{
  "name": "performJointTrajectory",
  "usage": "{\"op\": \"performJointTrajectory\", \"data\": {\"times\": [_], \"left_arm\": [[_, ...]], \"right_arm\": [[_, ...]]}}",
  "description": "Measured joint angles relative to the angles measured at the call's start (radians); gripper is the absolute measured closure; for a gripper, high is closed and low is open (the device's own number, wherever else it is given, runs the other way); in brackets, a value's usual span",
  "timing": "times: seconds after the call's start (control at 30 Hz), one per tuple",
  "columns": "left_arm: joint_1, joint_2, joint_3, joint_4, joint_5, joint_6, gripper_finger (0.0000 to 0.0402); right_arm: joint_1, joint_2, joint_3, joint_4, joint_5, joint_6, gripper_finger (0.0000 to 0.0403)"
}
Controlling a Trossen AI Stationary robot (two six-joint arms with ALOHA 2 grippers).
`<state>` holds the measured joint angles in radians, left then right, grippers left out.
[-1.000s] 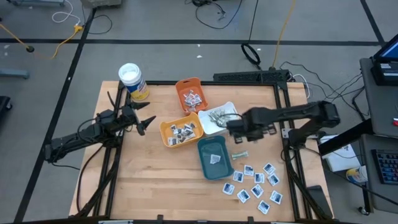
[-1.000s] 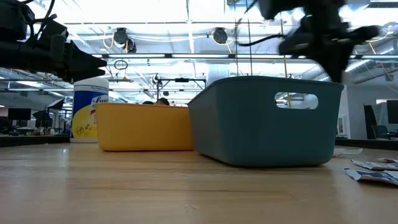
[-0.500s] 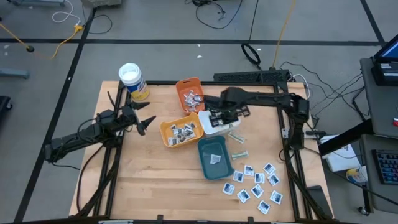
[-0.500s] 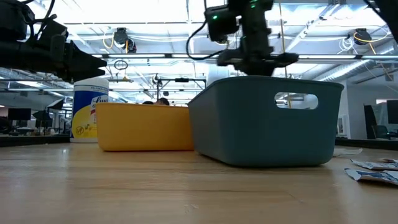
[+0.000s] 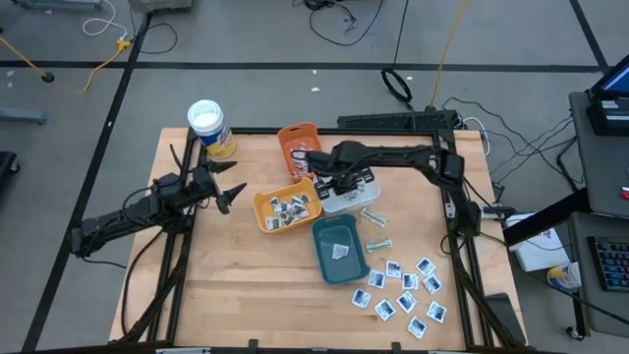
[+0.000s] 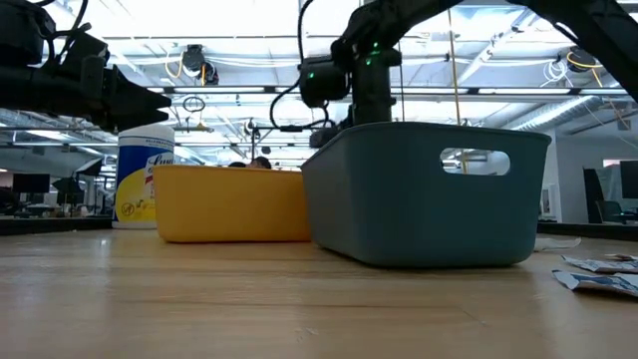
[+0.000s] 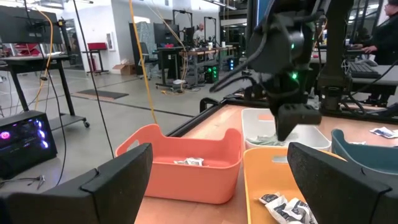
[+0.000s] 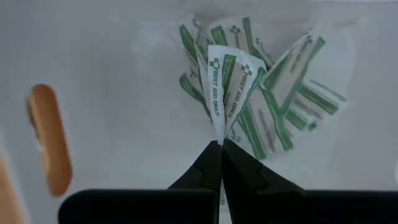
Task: Pick & Place First Aid Supplies
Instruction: Put the green bandage into the white bin
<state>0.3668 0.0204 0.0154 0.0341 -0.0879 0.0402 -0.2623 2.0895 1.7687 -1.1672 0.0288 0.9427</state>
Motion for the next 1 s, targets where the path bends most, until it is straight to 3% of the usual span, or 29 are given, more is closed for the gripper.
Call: {"op": "performJointTrajectory", "data": {"times": [0.3,0.7,0.83,1.0], "left_arm": [[0.000,0.000,0.000,0.000,0.000,0.000,0.0023],[0.000,0.000,0.000,0.000,0.000,0.000,0.0023],[0.000,0.000,0.000,0.000,0.000,0.000,0.0023],[0.000,0.000,0.000,0.000,0.000,0.000,0.0023]], "right_arm": [[0.002,0.010,0.000,0.019,0.021,-0.028,0.0375],[0.004,-0.081,0.001,0.023,0.047,-0.240,0.0186],[0.037,-0.136,-0.017,0.023,0.048,-0.347,0.0155],[0.087,-0.242,-0.164,0.163,0.050,-0.424,0.0150]]}}
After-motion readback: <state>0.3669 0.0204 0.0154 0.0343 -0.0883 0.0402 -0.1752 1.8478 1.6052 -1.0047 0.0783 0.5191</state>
